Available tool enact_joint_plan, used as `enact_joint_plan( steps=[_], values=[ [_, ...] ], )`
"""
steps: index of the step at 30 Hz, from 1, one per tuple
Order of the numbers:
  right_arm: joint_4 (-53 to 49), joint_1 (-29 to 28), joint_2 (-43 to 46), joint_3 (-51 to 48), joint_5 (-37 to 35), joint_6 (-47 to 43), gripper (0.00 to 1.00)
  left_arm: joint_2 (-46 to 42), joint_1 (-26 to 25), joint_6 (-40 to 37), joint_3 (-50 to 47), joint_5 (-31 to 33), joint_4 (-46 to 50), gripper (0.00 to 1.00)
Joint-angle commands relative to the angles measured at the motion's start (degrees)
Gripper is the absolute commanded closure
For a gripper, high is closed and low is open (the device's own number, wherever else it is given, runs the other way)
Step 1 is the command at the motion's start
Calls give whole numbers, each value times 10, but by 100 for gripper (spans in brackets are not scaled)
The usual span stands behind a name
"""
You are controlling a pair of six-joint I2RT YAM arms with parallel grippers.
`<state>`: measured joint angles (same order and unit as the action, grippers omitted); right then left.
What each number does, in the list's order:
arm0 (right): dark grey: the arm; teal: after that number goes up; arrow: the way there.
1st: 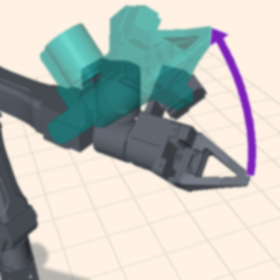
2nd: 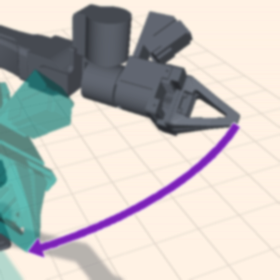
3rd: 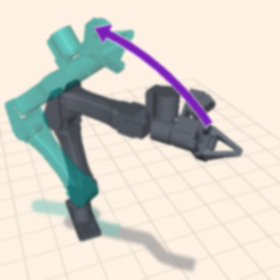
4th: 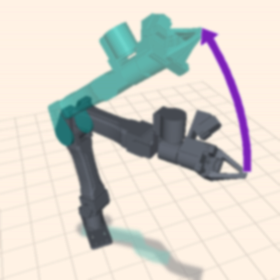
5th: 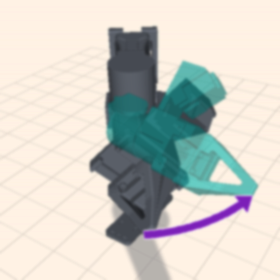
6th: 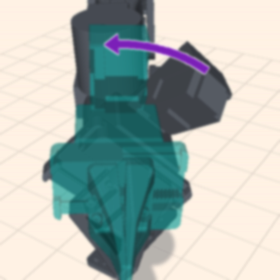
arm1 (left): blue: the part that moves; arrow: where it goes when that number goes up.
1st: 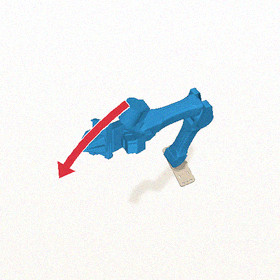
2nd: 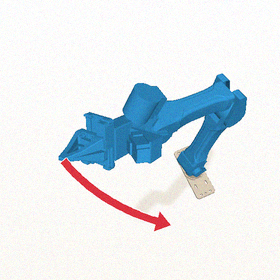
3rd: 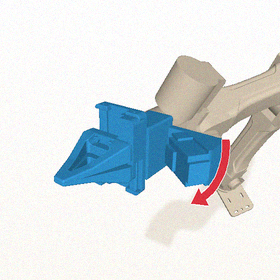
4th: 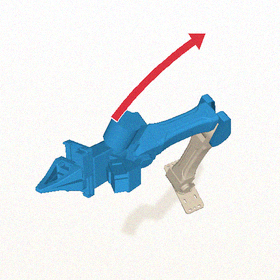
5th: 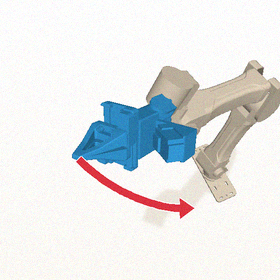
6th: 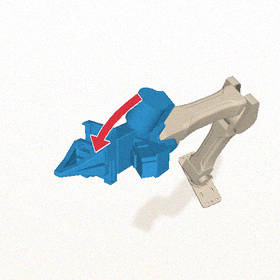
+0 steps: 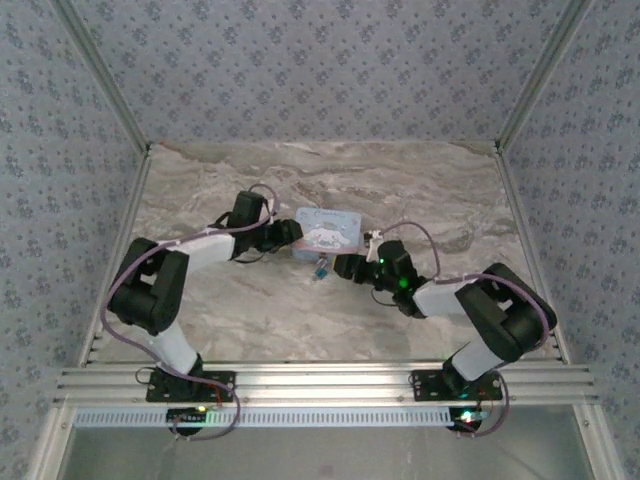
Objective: Unlock a padlock with a key
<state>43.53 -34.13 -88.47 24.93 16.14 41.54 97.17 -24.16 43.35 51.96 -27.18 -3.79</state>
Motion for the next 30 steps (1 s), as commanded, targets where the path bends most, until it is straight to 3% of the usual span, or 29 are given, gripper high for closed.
enact_joint_plan(
  steps=[1,7,13,25,30],
  values=[
    [-27,25,-4,37,45,-75,46,-24,-14,6,-35,18,40,53],
    [-15,64,-16,35,92,-97,46,-54,-26,19,-63,27,43,53],
    [6,67,23,-18,105,-119,45,-62,-28,22,-71,34,46,53],
    [153,0,-73,-19,87,-91,44,-65,-33,33,-78,39,43,53],
    [166,-12,-106,-4,70,-88,44,-63,-34,34,-78,40,41,53]
  ],
)
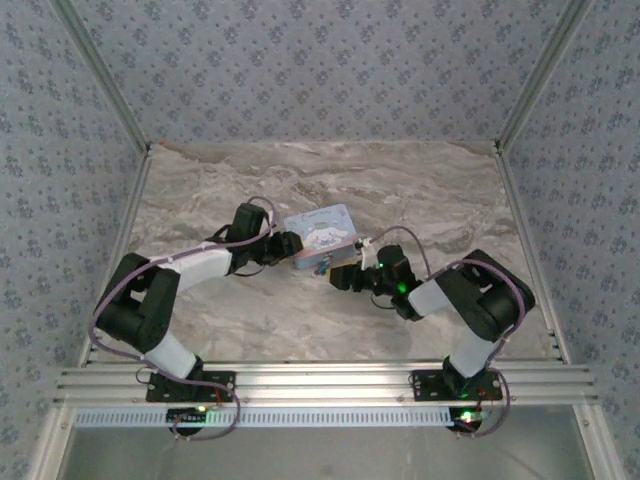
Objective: Unlock a padlock with a key
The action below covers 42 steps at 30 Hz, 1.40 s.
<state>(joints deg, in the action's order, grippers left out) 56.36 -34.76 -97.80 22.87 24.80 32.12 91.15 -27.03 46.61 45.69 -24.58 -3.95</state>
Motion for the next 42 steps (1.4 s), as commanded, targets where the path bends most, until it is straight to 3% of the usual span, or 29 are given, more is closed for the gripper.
enact_joint_plan(
  steps=[1,11,20,42],
  values=[
    [41,-6,-18,19,-19,6,44,-3,-6,2,-16,13,43,53],
    [77,3,-70,36,-26,14,44,-3,-5,4,-15,11,43,53],
    [119,7,-110,58,11,26,46,-4,-5,5,-17,10,41,53],
    [127,12,-129,52,11,35,77,-5,-7,9,-23,12,36,53]
  ],
)
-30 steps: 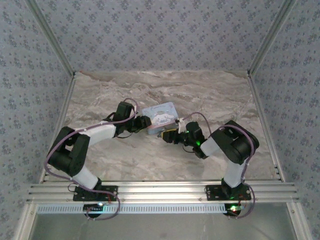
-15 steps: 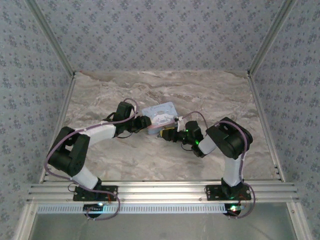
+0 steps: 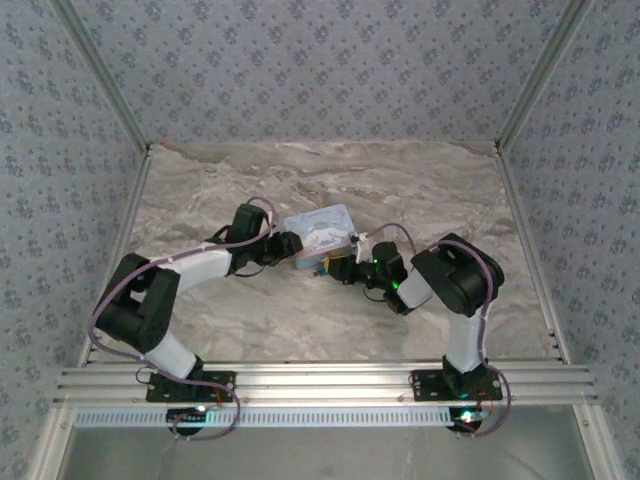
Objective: Unlock a padlock with a key
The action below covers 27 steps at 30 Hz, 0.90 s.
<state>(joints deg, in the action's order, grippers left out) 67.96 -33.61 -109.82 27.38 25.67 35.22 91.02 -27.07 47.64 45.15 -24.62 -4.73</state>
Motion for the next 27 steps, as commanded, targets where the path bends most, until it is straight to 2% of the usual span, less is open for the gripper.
enact_joint_plan(
  steps=[1,13,27],
  values=[
    [11,0,-11,7,0,4,79,-3,-6,-2,-17,12,44,53],
    [25,4,-14,-6,-34,34,100,-2,-5,0,-19,15,43,53],
    [50,31,26,-40,-51,70,100,-2,-6,-1,-23,19,44,53]
  ],
)
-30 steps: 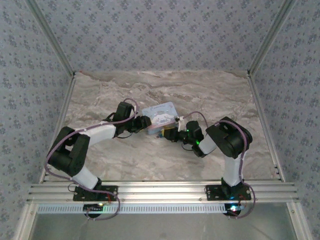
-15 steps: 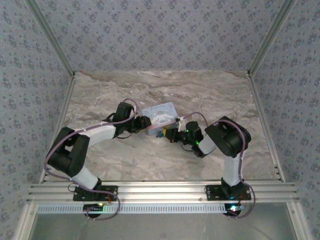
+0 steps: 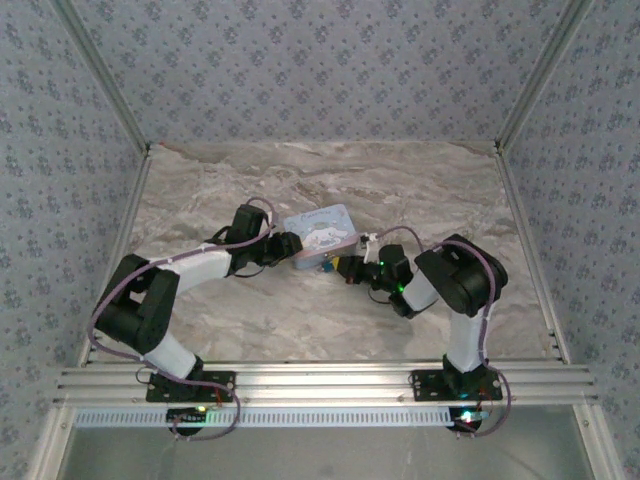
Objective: Unlock a padlock with a key
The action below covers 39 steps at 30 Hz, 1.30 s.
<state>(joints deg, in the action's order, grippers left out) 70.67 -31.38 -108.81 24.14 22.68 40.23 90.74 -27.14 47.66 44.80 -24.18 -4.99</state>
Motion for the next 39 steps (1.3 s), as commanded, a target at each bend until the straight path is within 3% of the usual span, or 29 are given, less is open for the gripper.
enact_joint_plan(
  steps=[1,5,13,16,22,27,34,39],
  values=[
    [25,10,18,-10,-20,22,100,1,-5,-1,-20,15,46,53],
    [6,11,33,-15,-24,15,100,-6,-5,0,-19,15,45,53],
    [-68,14,119,-61,-38,-22,100,-53,8,-15,0,20,73,37],
    [-161,13,188,-67,-36,-47,100,-80,17,-25,5,31,93,32],
    [-470,3,365,-24,-26,-123,100,-149,37,-49,2,64,126,25],
    [-666,-2,479,2,-16,-133,100,-207,53,-62,-16,95,133,21],
    [-831,-19,593,13,-12,-94,100,-287,66,-93,-53,140,113,16],
    [-898,-31,612,8,9,-66,100,-332,71,-104,-79,164,90,7]
  ],
)
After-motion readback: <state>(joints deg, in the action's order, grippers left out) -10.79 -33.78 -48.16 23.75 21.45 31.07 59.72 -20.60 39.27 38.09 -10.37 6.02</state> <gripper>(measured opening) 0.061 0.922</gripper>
